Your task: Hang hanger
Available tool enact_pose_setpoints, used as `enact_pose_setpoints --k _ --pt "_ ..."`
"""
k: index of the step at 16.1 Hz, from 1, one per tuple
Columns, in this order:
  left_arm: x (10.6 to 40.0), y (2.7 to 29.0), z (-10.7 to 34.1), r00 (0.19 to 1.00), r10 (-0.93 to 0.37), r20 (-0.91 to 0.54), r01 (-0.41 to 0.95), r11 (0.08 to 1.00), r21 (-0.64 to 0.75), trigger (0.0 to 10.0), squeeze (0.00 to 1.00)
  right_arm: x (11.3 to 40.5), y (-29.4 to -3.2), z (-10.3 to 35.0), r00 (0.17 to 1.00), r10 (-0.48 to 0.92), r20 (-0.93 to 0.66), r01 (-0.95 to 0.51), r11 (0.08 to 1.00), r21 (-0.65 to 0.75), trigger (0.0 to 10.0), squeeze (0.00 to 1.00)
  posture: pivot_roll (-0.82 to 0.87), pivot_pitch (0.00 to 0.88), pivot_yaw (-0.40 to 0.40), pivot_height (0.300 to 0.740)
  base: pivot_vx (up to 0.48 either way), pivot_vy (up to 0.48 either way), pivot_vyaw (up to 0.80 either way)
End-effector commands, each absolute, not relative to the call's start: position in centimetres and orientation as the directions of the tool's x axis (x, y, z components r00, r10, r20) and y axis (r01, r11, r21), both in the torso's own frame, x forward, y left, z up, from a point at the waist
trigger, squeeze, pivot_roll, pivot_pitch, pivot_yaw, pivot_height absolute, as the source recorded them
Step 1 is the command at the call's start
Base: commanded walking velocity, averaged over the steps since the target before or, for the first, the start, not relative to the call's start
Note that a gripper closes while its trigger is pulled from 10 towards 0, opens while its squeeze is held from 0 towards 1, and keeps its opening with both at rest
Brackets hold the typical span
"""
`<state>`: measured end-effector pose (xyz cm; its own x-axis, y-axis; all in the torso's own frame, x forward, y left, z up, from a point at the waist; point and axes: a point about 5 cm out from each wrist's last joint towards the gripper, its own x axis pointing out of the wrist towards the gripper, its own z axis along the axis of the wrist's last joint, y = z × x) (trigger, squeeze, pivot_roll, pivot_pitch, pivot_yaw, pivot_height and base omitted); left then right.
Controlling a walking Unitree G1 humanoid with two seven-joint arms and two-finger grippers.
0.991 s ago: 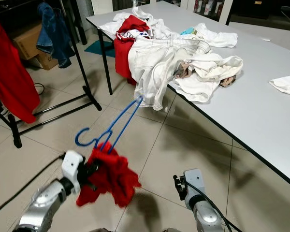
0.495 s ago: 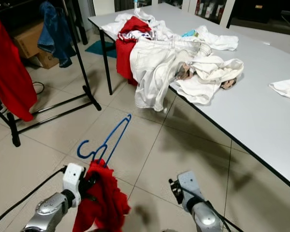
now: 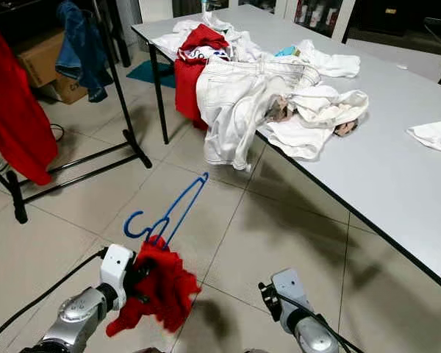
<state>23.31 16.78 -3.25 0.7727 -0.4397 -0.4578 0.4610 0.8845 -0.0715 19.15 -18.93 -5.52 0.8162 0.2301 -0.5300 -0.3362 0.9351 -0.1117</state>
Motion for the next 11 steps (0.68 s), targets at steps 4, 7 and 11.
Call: enact_pose_setpoints --k 4,7,11 --pt "23.9 16.1 -2.5 0.768 -0.491 -0.411 0.535 0.845 -0.012 10.0 0.00 18.6 -19.2 -5.9 0.796 0.240 -0.556 -0.352 0.931 -0.101 10.0 0.00 -0.08 0.000 0.007 0.740 0.000 0.000 0.00" --pt "24.7 15.5 -1.7 0.771 -0.512 -0.380 0.558 0.830 0.015 10.0 0.00 18.5 -19.4 -5.9 0.790 0.247 -0.561 -0.360 0.928 -0.099 10.0 0.00 -0.07 0.000 0.000 0.740 0.000 0.000 0.00" --pt "25.5 14.8 -0.9 0.767 -0.542 -0.344 0.591 0.805 0.051 10.0 0.00 18.4 -19.5 -5.9 0.784 0.250 -0.569 -0.365 0.926 -0.095 10.0 0.00 -0.07 0.000 0.000 0.740 0.000 0.000 0.00"
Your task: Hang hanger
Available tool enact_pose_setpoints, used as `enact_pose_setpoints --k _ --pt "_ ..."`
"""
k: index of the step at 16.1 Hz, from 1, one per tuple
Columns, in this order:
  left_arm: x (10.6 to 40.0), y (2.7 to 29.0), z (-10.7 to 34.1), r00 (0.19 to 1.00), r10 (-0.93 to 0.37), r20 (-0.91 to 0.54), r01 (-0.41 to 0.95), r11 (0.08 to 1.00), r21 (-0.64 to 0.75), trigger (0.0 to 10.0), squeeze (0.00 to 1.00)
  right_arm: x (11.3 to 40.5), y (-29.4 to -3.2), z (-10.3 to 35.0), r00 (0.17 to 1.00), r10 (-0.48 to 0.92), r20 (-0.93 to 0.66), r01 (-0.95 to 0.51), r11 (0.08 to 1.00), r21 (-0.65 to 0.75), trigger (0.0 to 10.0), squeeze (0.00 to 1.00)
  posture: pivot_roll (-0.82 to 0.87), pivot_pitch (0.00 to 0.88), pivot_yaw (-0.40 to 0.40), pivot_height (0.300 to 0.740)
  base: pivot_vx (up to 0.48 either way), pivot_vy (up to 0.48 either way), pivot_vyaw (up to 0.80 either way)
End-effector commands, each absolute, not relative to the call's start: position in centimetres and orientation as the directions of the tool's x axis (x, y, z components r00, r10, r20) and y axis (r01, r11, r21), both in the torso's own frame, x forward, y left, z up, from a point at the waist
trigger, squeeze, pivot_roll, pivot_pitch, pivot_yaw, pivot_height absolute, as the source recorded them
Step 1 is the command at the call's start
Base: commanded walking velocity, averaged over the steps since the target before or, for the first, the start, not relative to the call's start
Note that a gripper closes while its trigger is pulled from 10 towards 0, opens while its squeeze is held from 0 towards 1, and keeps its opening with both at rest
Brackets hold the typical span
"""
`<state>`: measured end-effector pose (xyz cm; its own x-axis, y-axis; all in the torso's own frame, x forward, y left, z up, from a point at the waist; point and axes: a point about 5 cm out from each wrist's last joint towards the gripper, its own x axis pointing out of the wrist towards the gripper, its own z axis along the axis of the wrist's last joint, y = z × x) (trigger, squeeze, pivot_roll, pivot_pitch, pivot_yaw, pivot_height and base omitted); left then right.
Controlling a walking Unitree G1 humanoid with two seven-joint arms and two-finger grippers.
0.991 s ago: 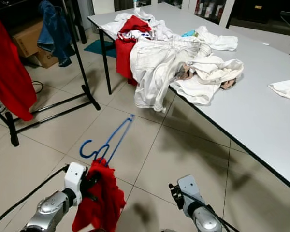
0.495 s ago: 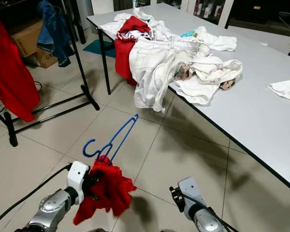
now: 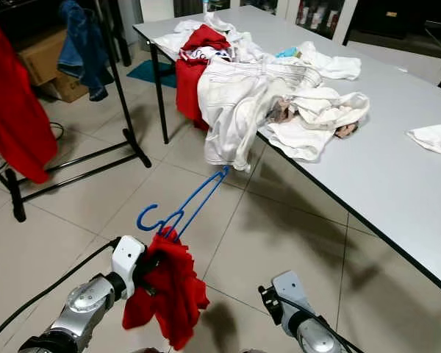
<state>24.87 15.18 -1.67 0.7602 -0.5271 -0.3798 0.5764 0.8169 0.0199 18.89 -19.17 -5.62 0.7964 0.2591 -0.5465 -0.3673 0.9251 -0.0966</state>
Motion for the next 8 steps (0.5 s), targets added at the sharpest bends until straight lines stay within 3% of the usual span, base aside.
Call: enact_pose_setpoints --k 1,8 --pt "26.1 14.7 -0.3 0.768 -0.554 -0.321 0.601 0.797 0.061 10.0 0.00 18.3 -19.4 -6.0 0.777 0.258 -0.574 -0.370 0.925 -0.086 10.0 0.00 -0.08 0.000 0.000 0.740 0.000 0.000 0.00" --pt "29.8 13.2 4.6 0.693 -0.697 -0.181 0.720 0.668 0.186 10.0 0.00 18.4 -19.1 -6.0 0.761 0.290 -0.580 -0.396 0.916 -0.062 10.0 0.00 -0.07 0.000 0.001 0.740 0.000 0.000 0.00"
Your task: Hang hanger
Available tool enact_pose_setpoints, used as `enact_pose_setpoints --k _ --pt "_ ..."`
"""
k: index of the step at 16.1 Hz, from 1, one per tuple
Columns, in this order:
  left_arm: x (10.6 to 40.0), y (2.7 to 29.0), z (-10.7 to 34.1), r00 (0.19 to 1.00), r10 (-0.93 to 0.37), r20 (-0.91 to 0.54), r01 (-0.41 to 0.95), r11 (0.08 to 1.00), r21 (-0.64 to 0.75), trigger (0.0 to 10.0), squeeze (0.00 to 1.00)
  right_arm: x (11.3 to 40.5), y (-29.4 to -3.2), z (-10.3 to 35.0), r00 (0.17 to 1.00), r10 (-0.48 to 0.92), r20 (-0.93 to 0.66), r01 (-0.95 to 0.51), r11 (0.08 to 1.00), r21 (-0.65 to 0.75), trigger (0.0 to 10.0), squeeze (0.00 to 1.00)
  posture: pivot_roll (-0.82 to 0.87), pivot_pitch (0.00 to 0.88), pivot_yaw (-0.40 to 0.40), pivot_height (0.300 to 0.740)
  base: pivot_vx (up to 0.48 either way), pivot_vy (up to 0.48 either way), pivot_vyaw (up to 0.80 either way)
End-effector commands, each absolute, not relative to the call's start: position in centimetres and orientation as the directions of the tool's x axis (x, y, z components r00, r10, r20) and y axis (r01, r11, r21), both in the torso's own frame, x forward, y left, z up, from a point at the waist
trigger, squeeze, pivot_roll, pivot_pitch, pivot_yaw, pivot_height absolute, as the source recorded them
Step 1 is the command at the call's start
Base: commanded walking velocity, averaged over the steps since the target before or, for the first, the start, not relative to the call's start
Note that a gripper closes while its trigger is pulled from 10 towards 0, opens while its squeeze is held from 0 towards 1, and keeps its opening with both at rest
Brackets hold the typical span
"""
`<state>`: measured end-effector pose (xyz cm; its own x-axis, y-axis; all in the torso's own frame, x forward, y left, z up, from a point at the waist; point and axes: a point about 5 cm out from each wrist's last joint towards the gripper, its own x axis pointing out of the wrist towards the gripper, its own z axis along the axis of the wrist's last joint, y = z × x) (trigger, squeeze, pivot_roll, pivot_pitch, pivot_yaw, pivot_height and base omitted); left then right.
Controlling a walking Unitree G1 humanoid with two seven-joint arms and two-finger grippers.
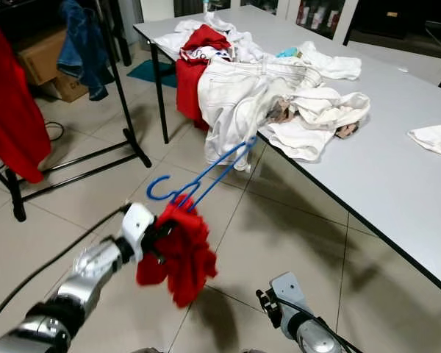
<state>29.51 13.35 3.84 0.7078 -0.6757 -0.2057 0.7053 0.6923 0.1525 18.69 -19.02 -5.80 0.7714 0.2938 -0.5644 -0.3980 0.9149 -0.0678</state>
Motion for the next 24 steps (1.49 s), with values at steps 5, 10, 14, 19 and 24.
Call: enact_pose_setpoints --k 5,10,14,19,24 --pt "30.3 12.6 6.4 0.479 -0.843 -0.244 0.873 0.428 0.235 10.0 0.00 18.6 -18.8 -6.0 0.752 0.303 -0.585 -0.410 0.911 -0.055 10.0 0.00 -0.07 0.000 0.006 0.740 0.000 0.000 0.00" --pt "32.4 13.3 9.6 0.432 -0.862 -0.263 0.884 0.347 0.313 10.0 0.00 18.7 -18.1 -6.1 0.733 0.337 -0.591 -0.432 0.902 -0.022 10.0 0.00 -0.08 0.000 0.020 0.740 0.000 0.000 0.00" --pt "34.1 13.0 12.4 0.468 -0.862 -0.198 0.847 0.373 0.378 10.0 0.00 18.2 -16.9 -6.6 0.666 0.424 -0.614 -0.488 0.870 0.071 10.0 0.00 -0.09 0.000 0.027 0.740 0.000 0.000 0.00" --pt "34.7 11.5 13.8 0.454 -0.880 -0.141 0.841 0.370 0.396 10.0 0.00 18.4 -15.9 -6.3 0.611 0.523 -0.595 -0.544 0.823 0.165 10.0 0.00 -0.10 0.000 0.032 0.740 0.000 0.000 0.00" --pt "35.0 9.7 14.6 0.439 -0.894 -0.086 0.841 0.376 0.389 10.0 0.00 20.3 -15.6 -5.4 0.666 0.487 -0.564 -0.505 0.852 0.139 10.0 0.00 -0.10 0.000 0.032 0.740 0.000 0.000 0.00"
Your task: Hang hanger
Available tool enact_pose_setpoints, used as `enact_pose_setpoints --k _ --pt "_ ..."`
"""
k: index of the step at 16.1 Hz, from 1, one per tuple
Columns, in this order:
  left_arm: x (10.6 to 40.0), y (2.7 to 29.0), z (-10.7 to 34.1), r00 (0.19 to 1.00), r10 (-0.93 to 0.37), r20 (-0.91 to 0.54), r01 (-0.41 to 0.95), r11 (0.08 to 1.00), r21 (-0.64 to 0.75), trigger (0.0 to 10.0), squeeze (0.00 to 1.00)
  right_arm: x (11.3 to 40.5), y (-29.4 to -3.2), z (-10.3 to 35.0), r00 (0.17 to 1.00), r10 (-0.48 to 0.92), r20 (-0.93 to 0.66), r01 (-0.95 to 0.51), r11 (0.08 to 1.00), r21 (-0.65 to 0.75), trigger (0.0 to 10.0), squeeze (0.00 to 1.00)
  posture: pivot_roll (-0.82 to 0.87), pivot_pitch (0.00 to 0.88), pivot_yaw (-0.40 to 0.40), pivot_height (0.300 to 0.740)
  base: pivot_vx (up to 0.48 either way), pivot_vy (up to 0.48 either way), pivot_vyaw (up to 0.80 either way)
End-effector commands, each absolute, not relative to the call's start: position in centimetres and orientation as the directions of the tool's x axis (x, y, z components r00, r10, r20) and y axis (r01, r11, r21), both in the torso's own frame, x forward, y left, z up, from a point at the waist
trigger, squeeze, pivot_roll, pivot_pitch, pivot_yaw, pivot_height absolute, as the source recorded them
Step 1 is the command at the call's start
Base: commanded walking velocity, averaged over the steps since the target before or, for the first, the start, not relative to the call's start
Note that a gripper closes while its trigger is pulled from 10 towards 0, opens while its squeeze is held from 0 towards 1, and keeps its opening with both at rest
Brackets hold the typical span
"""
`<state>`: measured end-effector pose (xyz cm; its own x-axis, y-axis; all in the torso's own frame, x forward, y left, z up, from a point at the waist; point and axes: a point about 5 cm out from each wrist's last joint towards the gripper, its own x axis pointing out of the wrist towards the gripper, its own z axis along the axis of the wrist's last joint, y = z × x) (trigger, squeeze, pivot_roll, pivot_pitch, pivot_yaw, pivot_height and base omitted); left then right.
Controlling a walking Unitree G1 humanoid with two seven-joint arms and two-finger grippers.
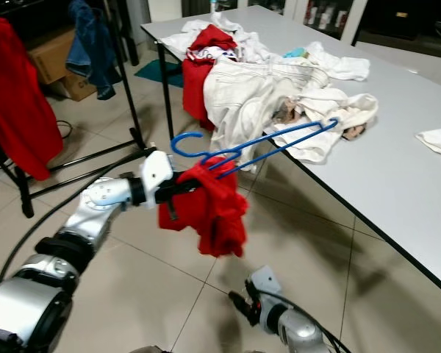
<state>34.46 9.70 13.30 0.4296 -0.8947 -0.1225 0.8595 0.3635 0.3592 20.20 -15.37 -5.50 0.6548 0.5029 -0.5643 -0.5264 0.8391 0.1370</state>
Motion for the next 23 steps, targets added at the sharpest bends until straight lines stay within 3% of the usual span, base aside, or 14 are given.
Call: enact_pose_setpoints --k 1,4,5,6,8,10,16,18,23 --pt "35.0 9.6 14.6 0.437 -0.895 -0.083 0.842 0.375 0.389 10.0 0.00 20.4 -15.7 -5.4 0.669 0.482 -0.566 -0.501 0.855 0.135 10.0 0.00 -0.10 0.000 0.032 0.740 0.000 0.000 0.00" --pt "35.0 9.3 14.7 0.427 -0.901 -0.081 0.846 0.366 0.387 10.0 0.00 20.6 -16.8 -5.5 0.708 0.389 -0.589 -0.435 0.898 0.069 10.0 0.00 -0.11 0.000 0.038 0.740 0.000 0.000 0.00" --pt "35.0 9.3 14.7 0.424 -0.902 -0.081 0.847 0.363 0.388 10.0 0.00 20.6 -17.0 -5.6 0.710 0.374 -0.596 -0.425 0.903 0.061 10.0 0.05 -0.11 0.000 0.038 0.740 0.000 0.000 0.00" --pt "35.0 9.3 14.8 0.421 -0.904 -0.080 0.846 0.359 0.393 10.0 0.00 20.4 -17.2 -5.7 0.708 0.360 -0.607 -0.417 0.907 0.051 10.0 0.21 -0.11 0.000 0.038 0.740 0.000 0.000 0.00" --pt "35.1 9.1 15.4 0.414 -0.908 -0.065 0.841 0.354 0.408 10.0 0.00 19.9 -17.4 -6.2 0.682 0.342 -0.646 -0.407 0.912 0.053 10.0 0.18 -0.11 0.000 0.040 0.740 0.000 0.000 0.00" --pt "35.2 8.7 16.1 0.399 -0.916 -0.036 0.837 0.348 0.424 10.0 0.00 19.7 -16.5 -6.2 0.652 0.420 -0.632 -0.446 0.886 0.129 10.0 0.17 -0.11 0.000 0.042 0.740 0.000 0.000 0.00" --pt "34.6 7.0 16.2 0.353 -0.936 -0.001 0.849 0.320 0.421 10.0 0.00 20.8 -16.0 -5.7 0.673 0.417 -0.611 -0.445 0.888 0.115 10.0 0.12 -0.11 0.000 0.046 0.740 0.000 0.000 0.00" --pt "34.2 6.6 15.8 0.340 -0.941 0.009 0.860 0.315 0.401 10.0 0.00 20.9 -16.4 -5.7 0.701 0.361 -0.615 -0.405 0.911 0.073 10.0 0.04 -0.11 0.000 0.046 0.740 0.000 0.000 0.00" --pt "33.9 6.3 15.9 0.324 -0.945 0.032 0.866 0.310 0.392 10.0 0.00 21.6 -17.8 -5.6 0.752 0.211 -0.625 -0.290 0.957 -0.026 10.0 0.04 -0.11 0.000 0.045 0.740 0.000 0.000 0.00"
